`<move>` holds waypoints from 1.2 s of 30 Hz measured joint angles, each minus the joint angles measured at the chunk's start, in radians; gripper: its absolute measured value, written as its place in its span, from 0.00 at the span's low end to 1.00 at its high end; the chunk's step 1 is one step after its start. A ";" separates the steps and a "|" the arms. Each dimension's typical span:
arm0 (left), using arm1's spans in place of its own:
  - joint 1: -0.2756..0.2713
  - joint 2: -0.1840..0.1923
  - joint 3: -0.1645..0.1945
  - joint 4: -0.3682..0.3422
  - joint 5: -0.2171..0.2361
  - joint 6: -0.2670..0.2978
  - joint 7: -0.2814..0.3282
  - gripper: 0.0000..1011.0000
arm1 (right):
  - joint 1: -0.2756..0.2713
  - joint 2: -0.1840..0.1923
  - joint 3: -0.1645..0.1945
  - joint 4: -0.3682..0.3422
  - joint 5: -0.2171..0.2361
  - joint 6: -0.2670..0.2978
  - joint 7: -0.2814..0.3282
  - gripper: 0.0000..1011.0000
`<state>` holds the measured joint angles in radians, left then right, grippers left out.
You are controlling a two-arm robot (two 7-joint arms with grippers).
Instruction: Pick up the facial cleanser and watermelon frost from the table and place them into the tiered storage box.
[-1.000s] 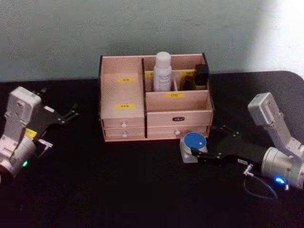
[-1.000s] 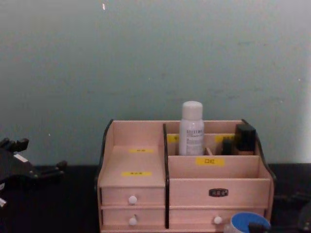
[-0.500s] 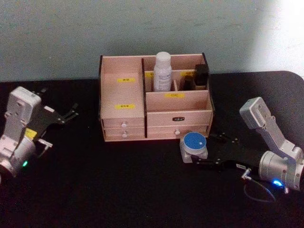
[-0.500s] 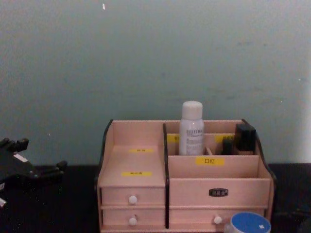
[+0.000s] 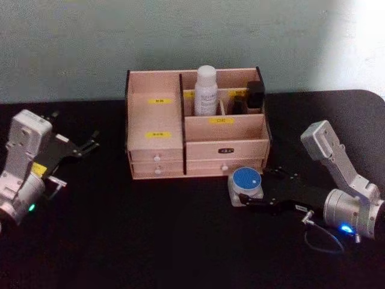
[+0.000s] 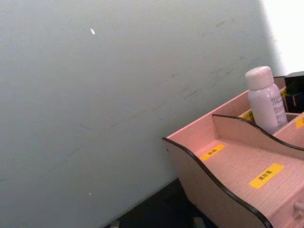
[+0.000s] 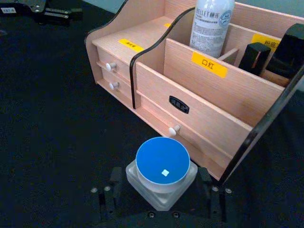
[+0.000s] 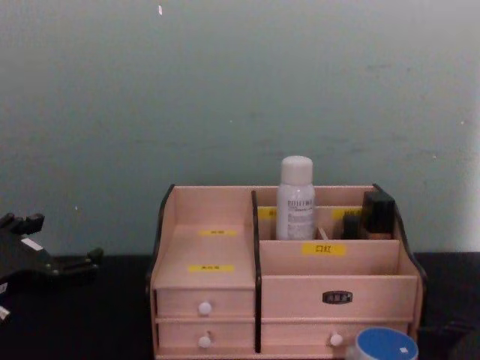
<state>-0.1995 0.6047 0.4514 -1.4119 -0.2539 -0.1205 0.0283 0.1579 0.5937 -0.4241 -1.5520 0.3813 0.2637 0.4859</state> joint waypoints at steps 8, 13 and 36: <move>0.000 0.000 0.000 0.000 0.000 0.000 0.000 0.99 | 0.027 -0.015 -0.015 0.027 -0.001 -0.004 0.011 0.99; 0.000 0.000 0.000 0.000 0.000 0.000 0.000 0.99 | 0.043 -0.023 -0.023 0.044 -0.002 -0.005 0.013 0.99; 0.000 0.000 0.000 0.000 0.000 0.000 0.000 0.99 | 0.081 -0.049 -0.039 0.094 0.000 0.000 0.016 0.99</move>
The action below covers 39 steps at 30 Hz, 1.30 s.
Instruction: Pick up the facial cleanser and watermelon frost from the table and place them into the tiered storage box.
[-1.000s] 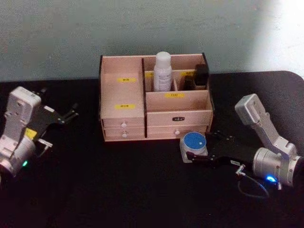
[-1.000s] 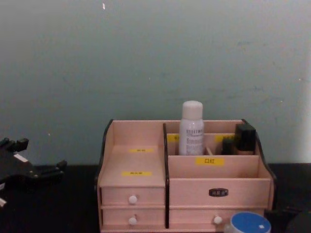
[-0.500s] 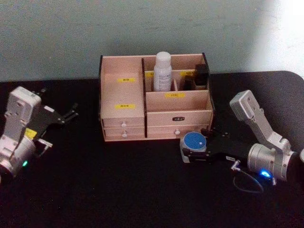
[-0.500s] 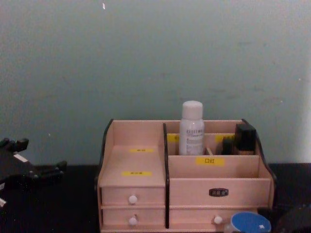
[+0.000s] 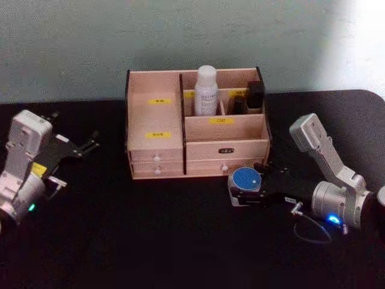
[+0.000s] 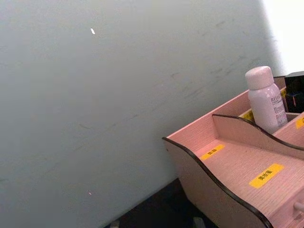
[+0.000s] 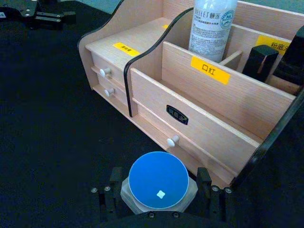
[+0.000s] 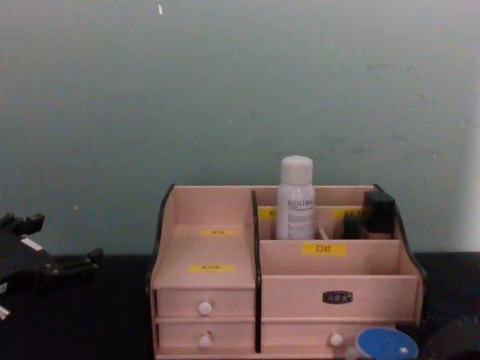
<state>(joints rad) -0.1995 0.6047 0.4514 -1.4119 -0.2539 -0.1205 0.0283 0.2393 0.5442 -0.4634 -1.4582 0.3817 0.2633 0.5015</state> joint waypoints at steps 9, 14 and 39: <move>0.000 0.000 0.000 0.000 0.000 0.000 0.000 0.99 | 0.000 0.000 0.000 0.000 0.001 0.000 0.000 0.99; 0.000 0.000 0.000 0.000 0.000 0.000 0.000 0.99 | 0.001 0.001 0.000 0.000 0.000 0.000 0.000 0.90; 0.000 0.000 0.000 0.000 0.000 0.000 0.000 0.99 | -0.009 0.009 0.006 -0.022 0.008 -0.005 0.004 0.71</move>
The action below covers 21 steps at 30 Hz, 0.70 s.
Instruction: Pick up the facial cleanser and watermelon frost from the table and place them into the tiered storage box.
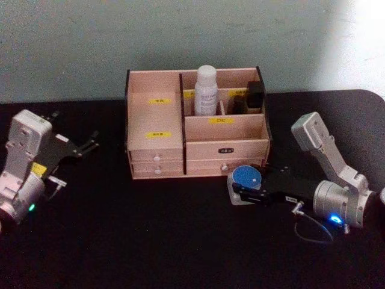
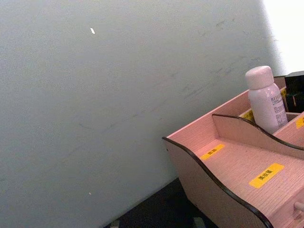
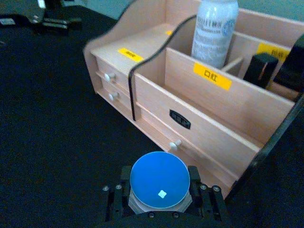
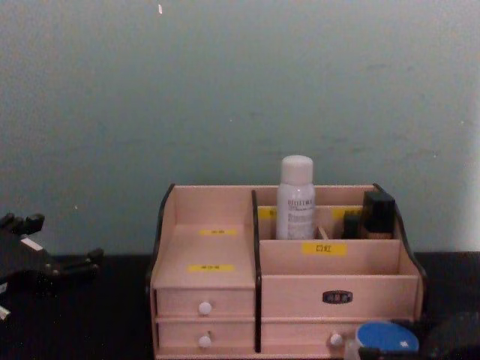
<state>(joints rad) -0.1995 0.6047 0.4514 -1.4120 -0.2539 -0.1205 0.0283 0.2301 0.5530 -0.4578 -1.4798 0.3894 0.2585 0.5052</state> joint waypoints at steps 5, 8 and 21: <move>0.000 0.000 0.000 0.000 0.000 0.000 0.000 0.99 | -0.013 0.021 0.009 -0.050 0.013 -0.005 0.008 0.71; 0.000 0.000 0.000 0.000 0.000 0.000 0.000 0.99 | -0.016 0.030 0.013 -0.073 0.020 -0.008 0.011 0.71; 0.000 0.000 0.000 0.000 0.000 0.000 0.000 0.99 | 0.051 0.004 0.004 -0.104 0.046 -0.016 0.015 0.71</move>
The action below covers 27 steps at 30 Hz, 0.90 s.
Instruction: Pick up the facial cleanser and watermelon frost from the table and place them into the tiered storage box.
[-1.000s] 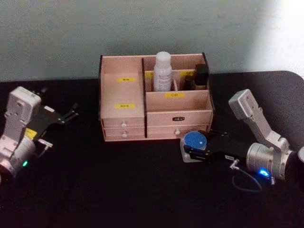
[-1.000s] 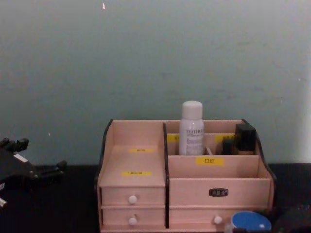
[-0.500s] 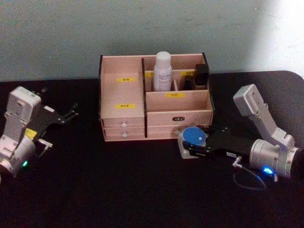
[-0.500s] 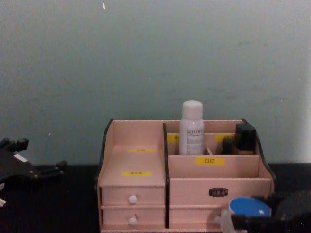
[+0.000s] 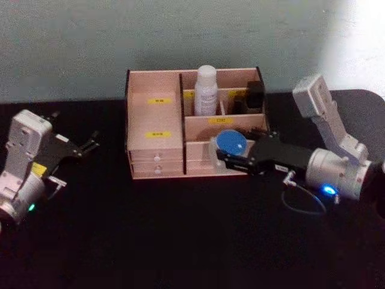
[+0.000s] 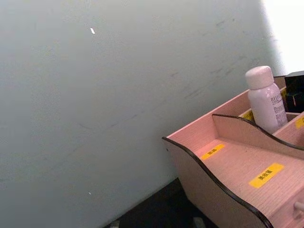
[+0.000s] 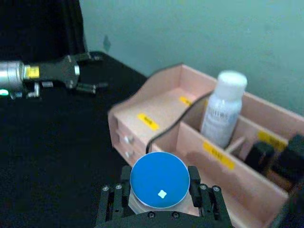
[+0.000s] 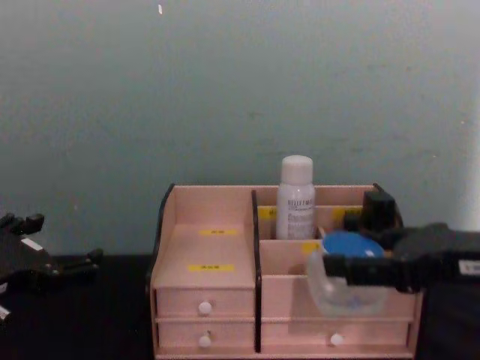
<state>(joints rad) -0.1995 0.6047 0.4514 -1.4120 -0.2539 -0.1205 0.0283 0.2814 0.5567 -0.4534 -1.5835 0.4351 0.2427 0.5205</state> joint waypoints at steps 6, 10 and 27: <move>0.000 0.000 0.000 0.000 0.000 0.000 0.000 0.99 | 0.055 -0.030 -0.023 0.020 0.000 -0.009 0.001 0.71; 0.000 0.000 0.000 0.000 0.000 0.000 0.000 0.99 | 0.092 -0.053 -0.040 0.044 0.000 -0.011 0.005 0.71; 0.000 0.000 0.000 0.000 0.000 0.000 0.000 0.99 | 0.283 -0.189 -0.120 0.244 -0.019 -0.005 0.022 0.71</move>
<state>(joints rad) -0.1995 0.6047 0.4514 -1.4120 -0.2539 -0.1205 0.0283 0.5644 0.3679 -0.5739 -1.3398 0.4160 0.2381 0.5430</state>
